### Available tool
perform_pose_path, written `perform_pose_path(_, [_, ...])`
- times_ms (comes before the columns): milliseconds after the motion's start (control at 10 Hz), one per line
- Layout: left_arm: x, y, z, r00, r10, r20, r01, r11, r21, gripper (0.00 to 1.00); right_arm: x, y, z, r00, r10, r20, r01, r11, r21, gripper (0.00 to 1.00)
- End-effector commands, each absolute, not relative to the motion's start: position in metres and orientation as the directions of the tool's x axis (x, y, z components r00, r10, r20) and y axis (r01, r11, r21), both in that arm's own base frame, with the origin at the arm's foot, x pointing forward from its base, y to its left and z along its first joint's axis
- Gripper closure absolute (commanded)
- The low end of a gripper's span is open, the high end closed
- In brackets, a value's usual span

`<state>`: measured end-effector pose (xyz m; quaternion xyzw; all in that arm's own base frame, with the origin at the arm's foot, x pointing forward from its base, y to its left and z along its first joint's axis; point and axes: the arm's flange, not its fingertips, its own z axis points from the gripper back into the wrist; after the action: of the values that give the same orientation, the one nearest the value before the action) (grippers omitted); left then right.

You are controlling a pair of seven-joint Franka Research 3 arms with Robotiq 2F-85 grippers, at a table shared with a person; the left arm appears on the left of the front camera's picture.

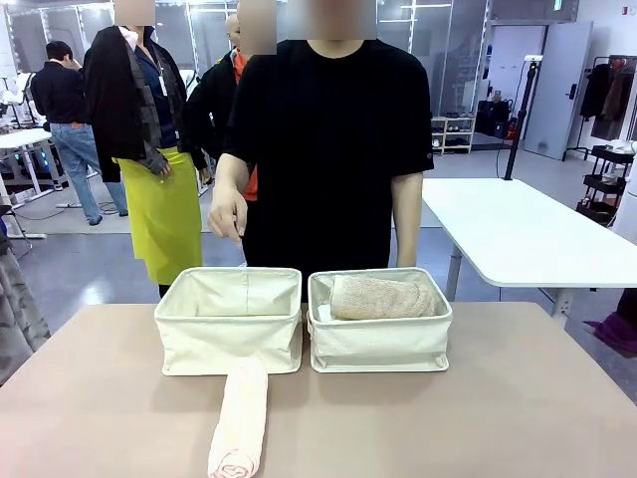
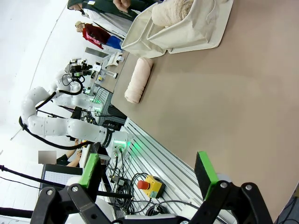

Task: Divide the towels into two baskets.
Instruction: Pick up one hotel-folded towel from the bottom of the table and place it in the Fabric basket indicated by the person.

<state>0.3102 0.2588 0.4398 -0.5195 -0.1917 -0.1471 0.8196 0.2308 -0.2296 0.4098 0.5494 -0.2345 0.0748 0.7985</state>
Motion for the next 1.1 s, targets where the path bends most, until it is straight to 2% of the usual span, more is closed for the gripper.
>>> perform_pose_path(0, [0.3189, 0.2824, 0.4290, 0.911, 0.083, 0.405, 0.336, 0.421, -0.842, 0.00, 0.2286, -0.2286, 0.4123, 0.873, -0.140, 0.468, -0.388, 0.383, 0.838, 0.00])
perform_pose_path(100, [0.3175, 0.2840, 0.4297, 0.896, 0.111, 0.431, 0.360, 0.388, -0.848, 0.00, 0.2286, -0.2286, 0.4123, 0.873, -0.140, 0.468, -0.388, 0.383, 0.838, 0.00])
perform_pose_path(200, [0.3107, 0.2782, 0.4252, 0.902, 0.022, 0.431, 0.382, 0.426, -0.820, 0.00, 0.2286, -0.2286, 0.4123, 0.873, -0.140, 0.468, -0.388, 0.383, 0.838, 0.00])
perform_pose_path(1000, [0.3107, 0.2782, 0.4252, 0.902, 0.022, 0.431, 0.382, 0.426, -0.820, 0.00, 0.2286, -0.2286, 0.4123, 0.873, -0.140, 0.468, -0.388, 0.383, 0.838, 0.00])
